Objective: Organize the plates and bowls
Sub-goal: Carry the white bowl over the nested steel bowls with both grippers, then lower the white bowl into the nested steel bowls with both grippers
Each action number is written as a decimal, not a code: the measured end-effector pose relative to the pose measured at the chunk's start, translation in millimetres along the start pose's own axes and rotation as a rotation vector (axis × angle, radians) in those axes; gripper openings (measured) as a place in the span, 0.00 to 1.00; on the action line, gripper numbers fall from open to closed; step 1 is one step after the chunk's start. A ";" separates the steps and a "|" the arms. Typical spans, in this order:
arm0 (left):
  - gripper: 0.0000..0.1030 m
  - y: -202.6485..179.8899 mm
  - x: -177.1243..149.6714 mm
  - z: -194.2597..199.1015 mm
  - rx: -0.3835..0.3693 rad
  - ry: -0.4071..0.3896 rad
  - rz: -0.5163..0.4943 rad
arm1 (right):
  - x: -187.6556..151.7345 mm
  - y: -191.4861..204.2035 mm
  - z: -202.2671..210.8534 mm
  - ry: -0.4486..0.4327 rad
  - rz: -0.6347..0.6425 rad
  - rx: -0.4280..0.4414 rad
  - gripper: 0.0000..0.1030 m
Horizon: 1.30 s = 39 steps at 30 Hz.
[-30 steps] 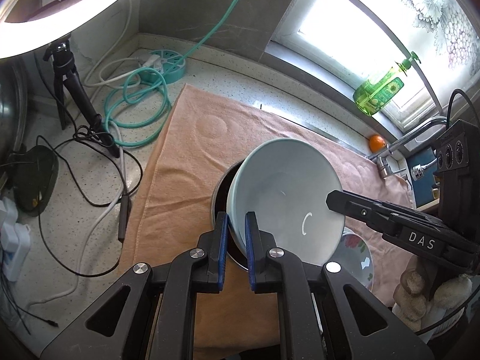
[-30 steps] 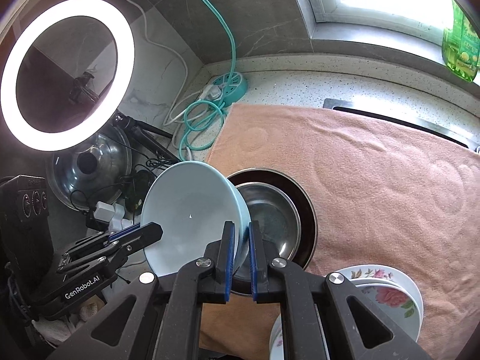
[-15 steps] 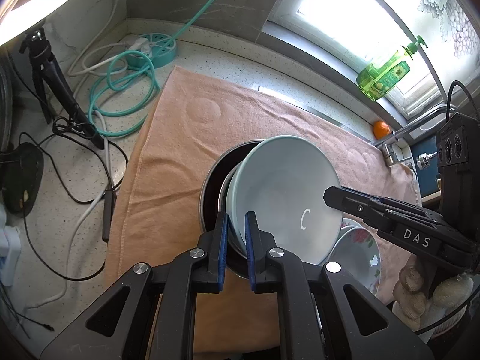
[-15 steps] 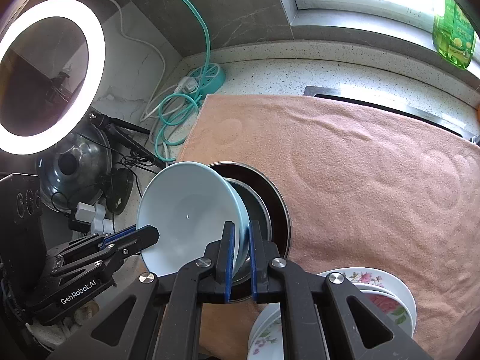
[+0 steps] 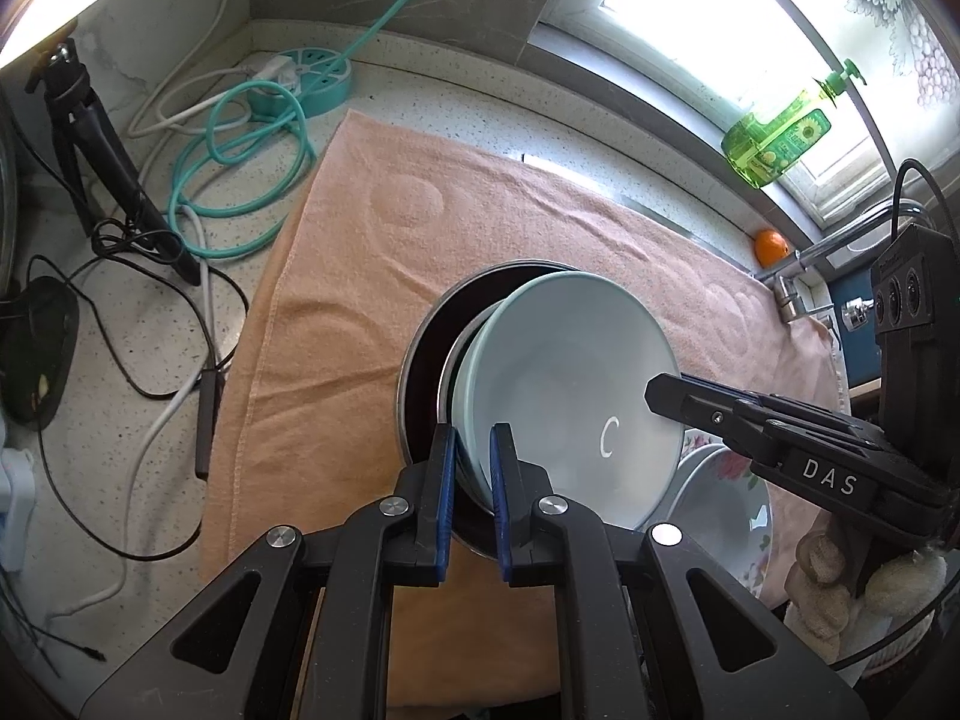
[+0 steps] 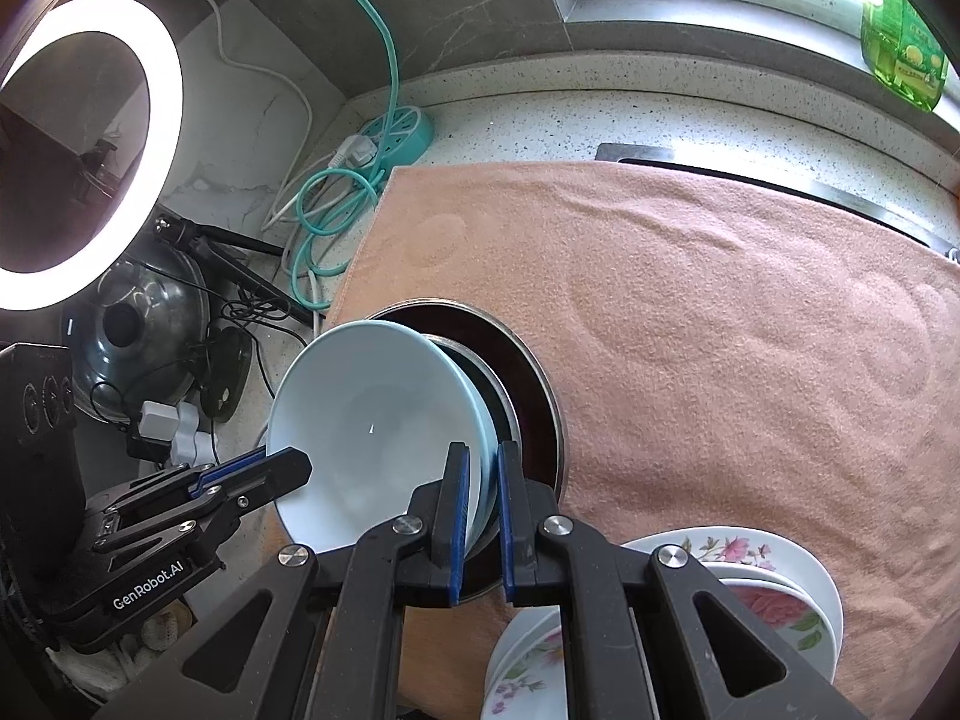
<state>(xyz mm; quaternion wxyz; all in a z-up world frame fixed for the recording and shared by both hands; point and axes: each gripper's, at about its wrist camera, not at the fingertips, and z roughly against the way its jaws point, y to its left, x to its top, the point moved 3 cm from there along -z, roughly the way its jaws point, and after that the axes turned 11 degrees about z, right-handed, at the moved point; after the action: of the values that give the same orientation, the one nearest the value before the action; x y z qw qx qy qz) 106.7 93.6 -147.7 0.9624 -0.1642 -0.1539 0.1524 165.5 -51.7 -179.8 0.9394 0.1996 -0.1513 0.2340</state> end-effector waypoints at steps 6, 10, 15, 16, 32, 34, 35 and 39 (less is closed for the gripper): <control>0.09 0.7 0.1 -4.2 0.003 0.010 -0.001 | 0.6 -1.1 -2.7 0.004 -0.001 -0.003 0.08; 0.09 1.7 0.0 -6.3 0.004 0.015 0.002 | 0.5 -2.4 -4.2 0.008 0.000 -0.006 0.08; 0.09 1.5 -0.8 -7.0 0.007 0.018 0.002 | 0.9 -3.9 -8.1 0.015 -0.002 -0.007 0.08; 0.09 1.9 -0.5 -7.1 0.007 0.019 0.003 | 1.0 -3.8 -8.3 0.016 -0.001 -0.007 0.08; 0.12 4.8 1.2 -4.1 0.001 0.016 0.008 | 0.6 0.1 -7.0 0.018 0.004 -0.006 0.11; 0.13 6.0 1.6 -1.5 -0.007 0.016 0.014 | 0.1 -1.0 -5.9 0.019 -0.004 -0.008 0.11; 0.13 6.2 1.6 0.7 -0.009 0.011 0.016 | -0.3 -1.3 -5.0 0.018 -0.008 -0.009 0.11; 0.13 8.1 1.9 8.9 -0.020 -0.006 0.026 | -1.4 -0.3 0.8 0.004 -0.010 -0.007 0.11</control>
<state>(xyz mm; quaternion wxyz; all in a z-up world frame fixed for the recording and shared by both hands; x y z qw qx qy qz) 103.4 104.0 -142.2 0.9582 -0.1751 -0.1561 0.1637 164.4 -52.9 -179.7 0.9416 0.1963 -0.1493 0.2293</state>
